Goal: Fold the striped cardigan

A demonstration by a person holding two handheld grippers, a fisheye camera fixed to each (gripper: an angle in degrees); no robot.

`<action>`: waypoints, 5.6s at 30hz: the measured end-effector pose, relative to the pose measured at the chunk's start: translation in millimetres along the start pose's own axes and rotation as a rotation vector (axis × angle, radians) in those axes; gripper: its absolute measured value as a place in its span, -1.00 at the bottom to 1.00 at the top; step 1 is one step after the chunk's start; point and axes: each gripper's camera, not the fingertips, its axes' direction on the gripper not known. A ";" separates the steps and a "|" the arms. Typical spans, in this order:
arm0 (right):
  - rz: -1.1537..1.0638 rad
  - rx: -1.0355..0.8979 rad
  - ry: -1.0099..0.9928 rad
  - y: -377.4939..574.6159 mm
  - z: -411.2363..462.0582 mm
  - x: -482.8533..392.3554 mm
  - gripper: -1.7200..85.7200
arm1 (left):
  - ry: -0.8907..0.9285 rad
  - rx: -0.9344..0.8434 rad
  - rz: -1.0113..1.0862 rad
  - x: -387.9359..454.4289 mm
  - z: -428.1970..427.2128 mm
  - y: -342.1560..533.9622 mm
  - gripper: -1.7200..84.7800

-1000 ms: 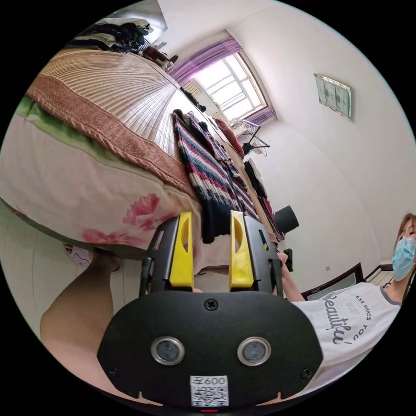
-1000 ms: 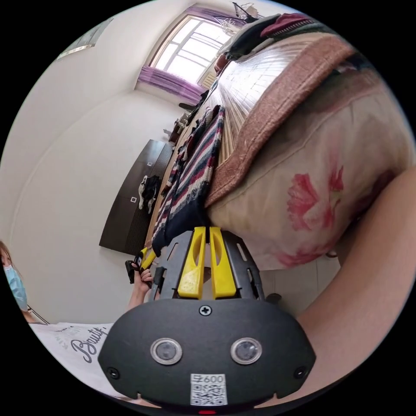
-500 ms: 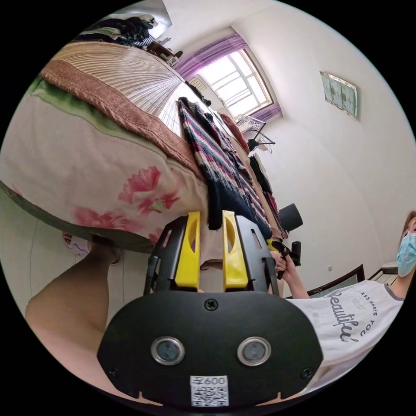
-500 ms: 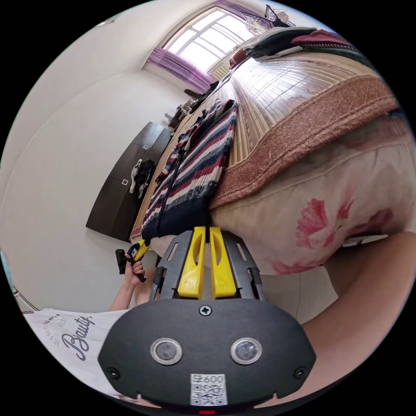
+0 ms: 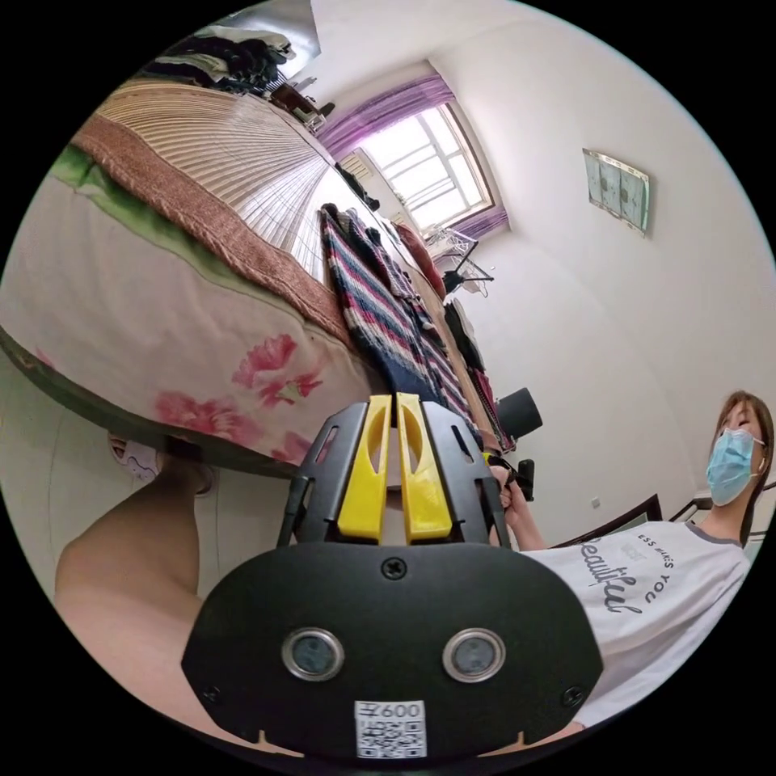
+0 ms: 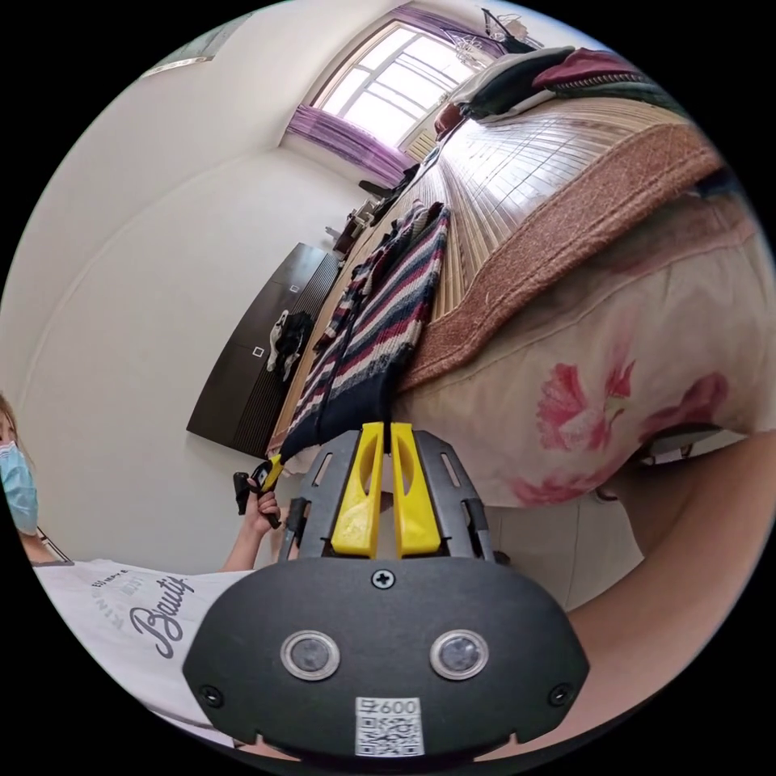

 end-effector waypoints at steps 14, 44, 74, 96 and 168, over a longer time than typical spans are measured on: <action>0.008 0.061 -0.247 24.3 -95.6 31.7 -0.98 | 0.269 -0.003 -0.007 -30.9 -43.1 26.3 -0.94; 0.041 0.233 -0.563 -119.2 -193.8 5.5 -0.98 | 0.590 0.246 -0.053 -63.1 -83.7 -119.2 -0.94; -0.084 0.061 0.004 -363.8 -13.0 -116.2 -0.98 | 0.098 0.163 -0.234 -121.6 57.9 -423.6 -0.94; -0.180 0.164 0.103 -346.0 29.2 -222.3 -0.82 | -0.185 0.222 -0.298 -76.4 111.3 -509.8 -0.93; -0.647 0.315 0.957 59.9 1.1 -290.8 -0.98 | -0.562 0.029 0.747 418.6 260.9 -195.3 -0.95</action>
